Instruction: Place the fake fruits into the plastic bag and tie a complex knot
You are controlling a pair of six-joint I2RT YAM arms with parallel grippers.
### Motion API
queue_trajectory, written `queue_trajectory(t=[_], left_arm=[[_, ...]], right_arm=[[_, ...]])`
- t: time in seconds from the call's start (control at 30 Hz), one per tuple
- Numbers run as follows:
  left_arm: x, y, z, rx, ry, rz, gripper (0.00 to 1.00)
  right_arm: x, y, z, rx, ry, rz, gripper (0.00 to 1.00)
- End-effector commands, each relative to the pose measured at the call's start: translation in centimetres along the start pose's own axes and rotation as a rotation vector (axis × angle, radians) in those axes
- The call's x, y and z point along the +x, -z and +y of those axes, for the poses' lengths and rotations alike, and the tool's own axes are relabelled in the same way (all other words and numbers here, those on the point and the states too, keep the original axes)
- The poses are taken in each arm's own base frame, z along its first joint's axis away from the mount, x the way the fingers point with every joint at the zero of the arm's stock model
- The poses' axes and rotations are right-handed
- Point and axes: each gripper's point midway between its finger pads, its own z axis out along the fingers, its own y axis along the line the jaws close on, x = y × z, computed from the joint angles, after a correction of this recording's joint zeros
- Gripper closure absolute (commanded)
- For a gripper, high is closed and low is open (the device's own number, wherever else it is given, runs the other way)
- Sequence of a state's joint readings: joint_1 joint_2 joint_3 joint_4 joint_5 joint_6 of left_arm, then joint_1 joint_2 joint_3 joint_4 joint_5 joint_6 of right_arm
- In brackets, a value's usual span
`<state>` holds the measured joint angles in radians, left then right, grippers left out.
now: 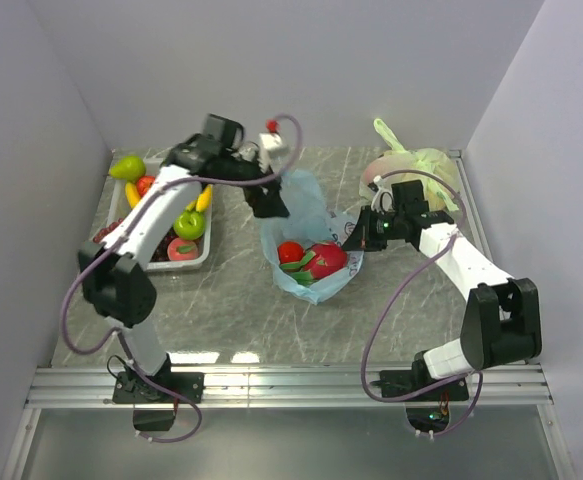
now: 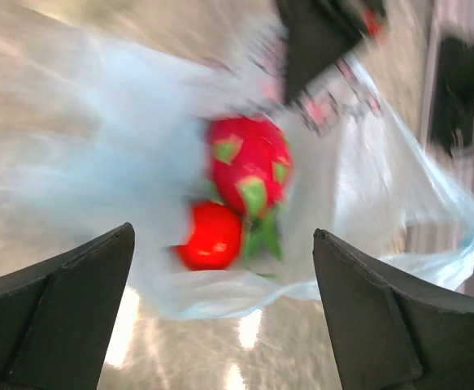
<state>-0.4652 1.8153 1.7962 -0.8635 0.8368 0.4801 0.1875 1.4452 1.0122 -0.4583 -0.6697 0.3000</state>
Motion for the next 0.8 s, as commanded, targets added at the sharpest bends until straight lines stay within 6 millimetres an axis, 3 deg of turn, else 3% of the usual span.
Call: queue_trajectory(t=[0.0, 0.07, 0.1, 0.17, 0.2, 0.27, 0.3, 0.37, 0.4, 0.5, 0.6, 0.77], left_arm=[[-5.8, 6.0, 0.1, -0.099, 0.035, -0.235, 0.03], [-6.0, 8.0, 1.1, -0.166, 0.112, -0.289, 0.04], [-5.8, 10.2, 1.9, -0.23, 0.134, -0.316, 0.04], [-5.0, 12.8, 3.8, -0.358, 0.211, -0.336, 0.05], [-4.2, 15.8, 5.3, -0.452, 0.249, -0.36, 0.05], [-2.0, 18.8, 7.5, -0.59, 0.378, -0.374, 0.07], [-0.4, 21.7, 9.2, -0.685, 0.437, -0.389, 0.07], [1.8, 24.8, 10.9, -0.803, 0.532, -0.396, 0.09], [3.8, 27.7, 12.5, -0.92, 0.585, -0.396, 0.09], [7.3, 32.2, 15.4, -1.132, 0.608, -0.344, 0.1], [10.1, 33.9, 18.2, -1.215, 0.524, -0.152, 0.05], [13.8, 34.9, 22.1, -1.212, 0.374, 0.097, 0.01]], right_arm=[[-0.1, 0.6, 1.0, -0.006, 0.069, -0.037, 1.0], [-0.2, 0.6, 1.2, -0.006, 0.08, -0.046, 1.0], [-0.1, 0.5, 1.4, -0.007, 0.083, -0.045, 1.0], [-0.2, 0.4, 1.6, -0.012, 0.092, -0.048, 1.0], [-0.3, 0.4, 1.8, -0.015, 0.096, -0.048, 1.0], [-0.4, 0.3, 2.0, -0.018, 0.105, -0.048, 1.0], [-0.4, 0.2, 2.0, -0.017, 0.105, -0.046, 1.0], [-0.4, 0.0, 2.0, -0.021, 0.103, -0.042, 1.0], [-0.3, -0.1, 2.1, -0.025, 0.101, -0.037, 1.0], [-0.2, -0.5, 2.1, -0.033, 0.1, -0.029, 1.0], [-0.2, -0.7, 2.2, -0.04, 0.104, -0.02, 1.0], [-0.4, -0.8, 2.3, -0.042, 0.114, -0.009, 1.0]])
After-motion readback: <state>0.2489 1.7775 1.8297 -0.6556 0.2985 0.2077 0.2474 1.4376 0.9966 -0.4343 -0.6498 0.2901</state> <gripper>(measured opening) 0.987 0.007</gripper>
